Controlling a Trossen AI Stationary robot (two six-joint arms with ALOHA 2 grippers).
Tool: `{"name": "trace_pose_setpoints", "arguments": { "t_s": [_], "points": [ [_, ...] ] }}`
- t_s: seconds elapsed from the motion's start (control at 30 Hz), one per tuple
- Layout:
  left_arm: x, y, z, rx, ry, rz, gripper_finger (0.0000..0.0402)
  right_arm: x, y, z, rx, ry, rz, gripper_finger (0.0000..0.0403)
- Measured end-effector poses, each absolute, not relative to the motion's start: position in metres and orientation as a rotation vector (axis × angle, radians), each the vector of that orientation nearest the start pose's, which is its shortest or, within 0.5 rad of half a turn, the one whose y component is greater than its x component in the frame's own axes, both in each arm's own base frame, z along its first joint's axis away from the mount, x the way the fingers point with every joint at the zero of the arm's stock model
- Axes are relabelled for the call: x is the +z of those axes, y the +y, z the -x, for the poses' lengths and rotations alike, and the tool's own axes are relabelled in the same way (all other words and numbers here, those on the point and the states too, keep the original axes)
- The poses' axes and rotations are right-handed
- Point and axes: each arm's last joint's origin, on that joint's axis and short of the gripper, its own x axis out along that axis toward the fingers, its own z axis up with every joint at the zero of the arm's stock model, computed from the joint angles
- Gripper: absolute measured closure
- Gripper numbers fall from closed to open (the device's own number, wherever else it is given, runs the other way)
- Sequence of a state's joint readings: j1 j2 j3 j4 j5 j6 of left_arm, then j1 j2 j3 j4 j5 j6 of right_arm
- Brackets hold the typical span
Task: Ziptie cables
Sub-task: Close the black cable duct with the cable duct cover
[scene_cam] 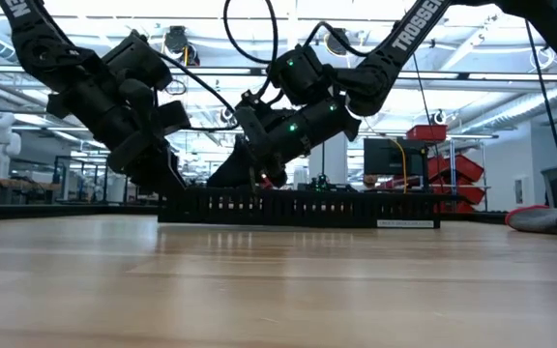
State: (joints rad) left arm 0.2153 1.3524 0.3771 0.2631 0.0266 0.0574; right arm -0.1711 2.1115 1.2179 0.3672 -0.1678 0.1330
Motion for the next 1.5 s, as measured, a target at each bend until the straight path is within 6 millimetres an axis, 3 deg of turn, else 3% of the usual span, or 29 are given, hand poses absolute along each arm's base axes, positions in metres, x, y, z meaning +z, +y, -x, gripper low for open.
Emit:
{"name": "trace_pose_setpoints", "arguments": {
  "t_s": [0.2,0.5,0.83,1.03,1.23,1.5],
  "points": [
    [0.134,0.046,-0.219,0.127,0.688,0.036,0.0140,0.129,-0.070,-0.432,-0.036,0.532,-0.207,0.0364],
    [0.139,0.046,-0.221,0.111,0.683,0.016,0.0134,0.134,-0.071,-0.432,-0.037,0.515,-0.175,0.0360],
    [0.178,0.044,-0.209,0.107,0.773,0.032,0.0134,0.155,-0.072,-0.430,-0.032,0.475,-0.142,0.0360],
    [0.165,0.041,-0.193,0.166,0.814,0.111,0.0133,0.154,-0.071,-0.427,-0.030,0.516,-0.144,0.0360],
    [0.155,0.041,-0.195,0.170,0.673,0.102,0.0133,0.154,-0.068,-0.428,-0.020,0.514,-0.136,0.0360],
    [0.150,0.041,-0.196,0.168,0.649,0.097,0.0133,0.153,-0.062,-0.428,-0.005,0.526,-0.131,0.0360]
  ]
}}
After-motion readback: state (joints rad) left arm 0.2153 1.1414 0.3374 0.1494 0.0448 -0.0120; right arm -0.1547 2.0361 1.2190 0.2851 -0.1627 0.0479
